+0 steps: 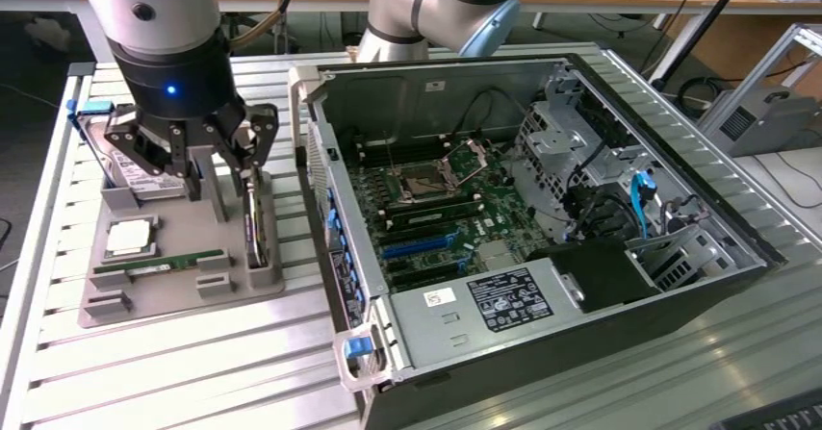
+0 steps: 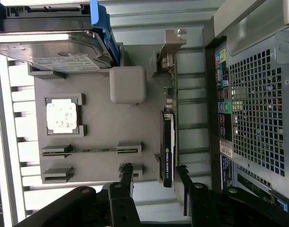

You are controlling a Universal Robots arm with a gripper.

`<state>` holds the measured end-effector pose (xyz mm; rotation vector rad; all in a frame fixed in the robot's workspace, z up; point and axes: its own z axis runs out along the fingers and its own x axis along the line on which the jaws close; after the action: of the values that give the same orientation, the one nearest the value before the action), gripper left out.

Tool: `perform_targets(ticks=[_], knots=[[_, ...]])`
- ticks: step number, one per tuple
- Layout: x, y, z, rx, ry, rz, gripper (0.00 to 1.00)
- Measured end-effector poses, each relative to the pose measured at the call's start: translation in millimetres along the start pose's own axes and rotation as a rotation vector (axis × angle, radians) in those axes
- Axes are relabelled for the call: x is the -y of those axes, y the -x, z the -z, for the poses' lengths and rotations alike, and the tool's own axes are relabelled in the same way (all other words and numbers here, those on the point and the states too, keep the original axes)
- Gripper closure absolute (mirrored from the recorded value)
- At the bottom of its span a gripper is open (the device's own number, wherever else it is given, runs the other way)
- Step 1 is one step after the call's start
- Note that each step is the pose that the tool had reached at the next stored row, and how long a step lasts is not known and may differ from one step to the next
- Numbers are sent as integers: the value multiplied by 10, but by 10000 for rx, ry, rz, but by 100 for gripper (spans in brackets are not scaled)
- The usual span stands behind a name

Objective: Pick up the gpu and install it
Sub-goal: 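Pick up the gpu and move the gpu toward the slot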

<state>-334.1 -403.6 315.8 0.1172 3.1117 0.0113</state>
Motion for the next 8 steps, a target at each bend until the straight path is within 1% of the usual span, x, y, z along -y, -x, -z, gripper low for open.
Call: perform_targets(ticks=[8], knots=[[0, -1, -33, 1, -24, 0, 52]])
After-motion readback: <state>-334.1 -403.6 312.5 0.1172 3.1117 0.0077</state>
